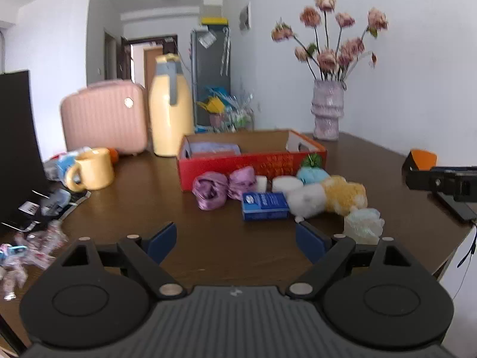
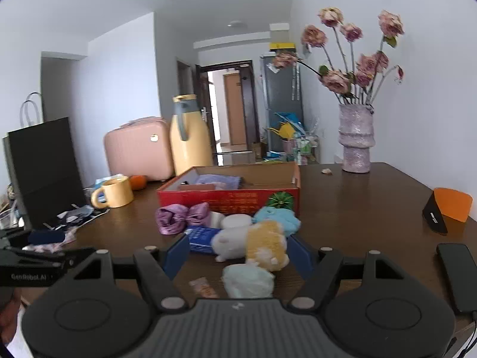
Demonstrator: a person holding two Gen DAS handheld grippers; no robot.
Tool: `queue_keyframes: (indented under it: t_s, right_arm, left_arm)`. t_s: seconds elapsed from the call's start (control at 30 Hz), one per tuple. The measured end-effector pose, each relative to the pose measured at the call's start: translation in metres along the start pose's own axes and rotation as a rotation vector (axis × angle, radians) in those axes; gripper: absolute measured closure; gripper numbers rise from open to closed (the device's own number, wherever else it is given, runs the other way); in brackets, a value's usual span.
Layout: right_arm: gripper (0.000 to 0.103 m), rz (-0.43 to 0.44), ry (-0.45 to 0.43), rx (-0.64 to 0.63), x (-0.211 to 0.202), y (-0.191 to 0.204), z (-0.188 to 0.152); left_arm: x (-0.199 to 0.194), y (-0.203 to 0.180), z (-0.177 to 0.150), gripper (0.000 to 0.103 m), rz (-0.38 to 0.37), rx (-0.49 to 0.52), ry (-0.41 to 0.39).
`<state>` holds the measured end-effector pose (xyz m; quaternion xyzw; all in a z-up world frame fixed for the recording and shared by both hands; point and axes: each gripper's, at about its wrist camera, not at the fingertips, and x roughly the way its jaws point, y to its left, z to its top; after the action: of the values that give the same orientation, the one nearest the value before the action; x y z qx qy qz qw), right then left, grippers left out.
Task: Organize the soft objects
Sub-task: 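Grasp the white-and-yellow plush toy with both grippers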
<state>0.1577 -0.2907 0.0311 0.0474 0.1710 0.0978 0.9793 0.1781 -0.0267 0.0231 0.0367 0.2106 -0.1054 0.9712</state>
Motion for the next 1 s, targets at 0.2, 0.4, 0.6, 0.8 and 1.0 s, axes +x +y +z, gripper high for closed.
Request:
queue_keyframes:
  t_s: [0.2, 0.4, 0.6, 0.8, 1.0]
  right_arm:
    - [0.031, -0.035, 0.078, 0.04, 0.048, -0.025, -0.009]
    - [0.037, -0.01, 0.131, 0.061, 0.115, -0.037, -0.009]
    - [0.056, 0.018, 0.189, 0.151, 0.156, -0.062, -0.015]
    - [0.057, 0.049, 0.188, 0.239, 0.158, -0.087, -0.022]
    - [0.061, 0.098, 0.19, 0.265, 0.16, -0.091, -0.024]
  left_arm:
    - [0.056, -0.017, 0.007, 0.021, -0.078, -0.014, 0.069]
    - [0.121, -0.039, 0.025, 0.034, -0.139, -0.006, 0.124]
    - [0.168, -0.055, 0.035, 0.036, -0.231, -0.032, 0.173]
    - [0.198, -0.058, 0.035, 0.041, -0.347, -0.144, 0.228]
    - [0.214, -0.05, 0.033, 0.054, -0.391, -0.254, 0.262]
